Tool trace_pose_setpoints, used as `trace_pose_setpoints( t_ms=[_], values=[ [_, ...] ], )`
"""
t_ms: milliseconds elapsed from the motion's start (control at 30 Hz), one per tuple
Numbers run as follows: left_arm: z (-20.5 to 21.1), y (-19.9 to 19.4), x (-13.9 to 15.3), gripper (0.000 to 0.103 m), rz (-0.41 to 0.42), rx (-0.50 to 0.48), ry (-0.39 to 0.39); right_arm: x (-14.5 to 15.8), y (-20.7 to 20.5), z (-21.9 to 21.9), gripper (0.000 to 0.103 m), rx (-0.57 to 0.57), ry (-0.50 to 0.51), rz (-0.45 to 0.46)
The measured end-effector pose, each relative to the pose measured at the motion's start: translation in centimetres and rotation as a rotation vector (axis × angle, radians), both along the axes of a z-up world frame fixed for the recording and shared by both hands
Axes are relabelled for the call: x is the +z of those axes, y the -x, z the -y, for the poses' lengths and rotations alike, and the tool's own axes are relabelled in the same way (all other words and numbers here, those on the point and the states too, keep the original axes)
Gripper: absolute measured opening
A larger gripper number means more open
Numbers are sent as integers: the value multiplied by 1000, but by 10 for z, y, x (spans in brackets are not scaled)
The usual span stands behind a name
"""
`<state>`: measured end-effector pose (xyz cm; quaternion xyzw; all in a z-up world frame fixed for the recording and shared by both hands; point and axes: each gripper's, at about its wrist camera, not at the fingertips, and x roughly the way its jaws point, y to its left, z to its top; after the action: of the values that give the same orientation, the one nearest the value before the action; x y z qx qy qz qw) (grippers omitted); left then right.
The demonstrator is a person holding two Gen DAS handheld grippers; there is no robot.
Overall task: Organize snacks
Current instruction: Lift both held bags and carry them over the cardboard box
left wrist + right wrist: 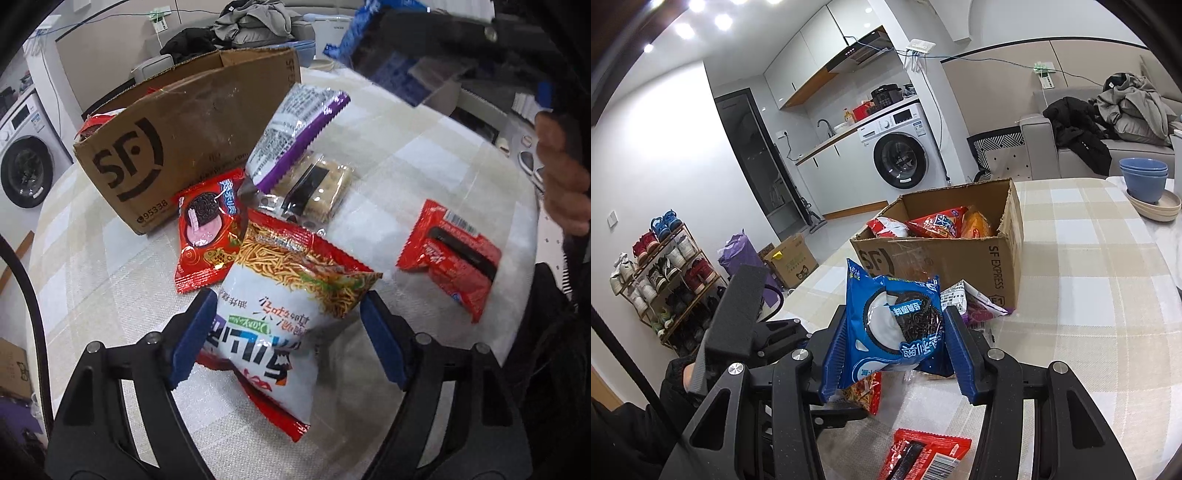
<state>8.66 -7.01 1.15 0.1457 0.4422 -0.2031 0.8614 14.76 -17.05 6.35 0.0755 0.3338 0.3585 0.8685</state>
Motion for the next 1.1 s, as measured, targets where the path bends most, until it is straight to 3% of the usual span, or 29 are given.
trace_pose_setpoints(
  t_ms=[167, 267, 600, 867, 1100],
  values=[
    [-1, -1, 0, 60, 5, 8, -8, -1, 0, 0, 51, -2, 1, -3],
    [-3, 2, 6, 58, 15, -1, 19, 0, 0, 1, 51, -3, -2, -1],
    [-17, 8, 39, 56, 80, 22, 134, 1, 1, 4, 51, -9, -14, 12],
    [-48, 6, 68, 56, 163, 109, 279, 2, 3, 4, 51, -17, -28, 19],
    [-74, 4, 99, 56, 251, 204, 343, 3, 1, 4, 51, -46, -47, 30]
  ],
)
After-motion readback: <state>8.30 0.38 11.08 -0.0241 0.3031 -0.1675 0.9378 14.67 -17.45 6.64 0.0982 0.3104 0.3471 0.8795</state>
